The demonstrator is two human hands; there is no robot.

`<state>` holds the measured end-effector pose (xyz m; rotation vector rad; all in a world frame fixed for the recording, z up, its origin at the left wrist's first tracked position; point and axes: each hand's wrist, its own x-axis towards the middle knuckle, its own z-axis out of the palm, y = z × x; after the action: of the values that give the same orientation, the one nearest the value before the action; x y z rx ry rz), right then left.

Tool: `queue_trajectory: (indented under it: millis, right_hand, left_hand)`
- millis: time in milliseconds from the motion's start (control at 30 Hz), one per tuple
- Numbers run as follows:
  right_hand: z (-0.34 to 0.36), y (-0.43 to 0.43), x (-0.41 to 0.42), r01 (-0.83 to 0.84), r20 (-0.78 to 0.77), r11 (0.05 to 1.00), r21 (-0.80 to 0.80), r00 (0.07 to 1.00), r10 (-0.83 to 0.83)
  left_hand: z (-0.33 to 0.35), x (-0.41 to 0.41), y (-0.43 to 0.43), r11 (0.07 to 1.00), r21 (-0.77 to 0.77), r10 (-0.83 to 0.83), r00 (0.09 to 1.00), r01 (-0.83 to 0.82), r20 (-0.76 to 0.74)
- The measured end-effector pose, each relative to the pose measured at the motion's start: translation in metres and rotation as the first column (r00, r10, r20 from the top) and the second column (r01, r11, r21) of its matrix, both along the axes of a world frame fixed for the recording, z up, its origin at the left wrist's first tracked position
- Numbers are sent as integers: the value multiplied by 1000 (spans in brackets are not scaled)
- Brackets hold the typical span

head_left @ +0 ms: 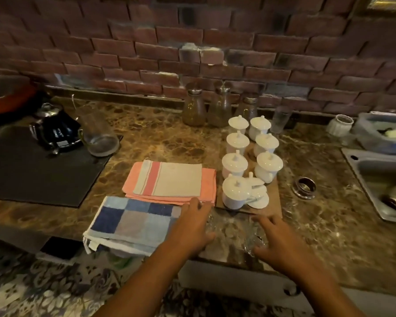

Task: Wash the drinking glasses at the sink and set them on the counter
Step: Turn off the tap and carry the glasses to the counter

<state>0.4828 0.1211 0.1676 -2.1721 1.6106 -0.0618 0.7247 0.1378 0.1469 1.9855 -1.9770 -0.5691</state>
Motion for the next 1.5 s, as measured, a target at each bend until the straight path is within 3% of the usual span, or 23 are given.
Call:
queue_trajectory:
  millis: [200,600,1500]
  right_hand:
    - [-2,33,9,133,-99,990,-36,986,-136]
    - [-14,58,11,232,-3,973,8,973,-232]
    - [-45,-48,-75,-71,13,997,-7,997,71]
  left_hand:
    - [-13,9,-9,991,-12,-134,990,133,-33]
    - [-34,7,-6,966,-36,-259,960,256,-108]
    - [-41,-91,-19,999,8,-47,998,47,35]
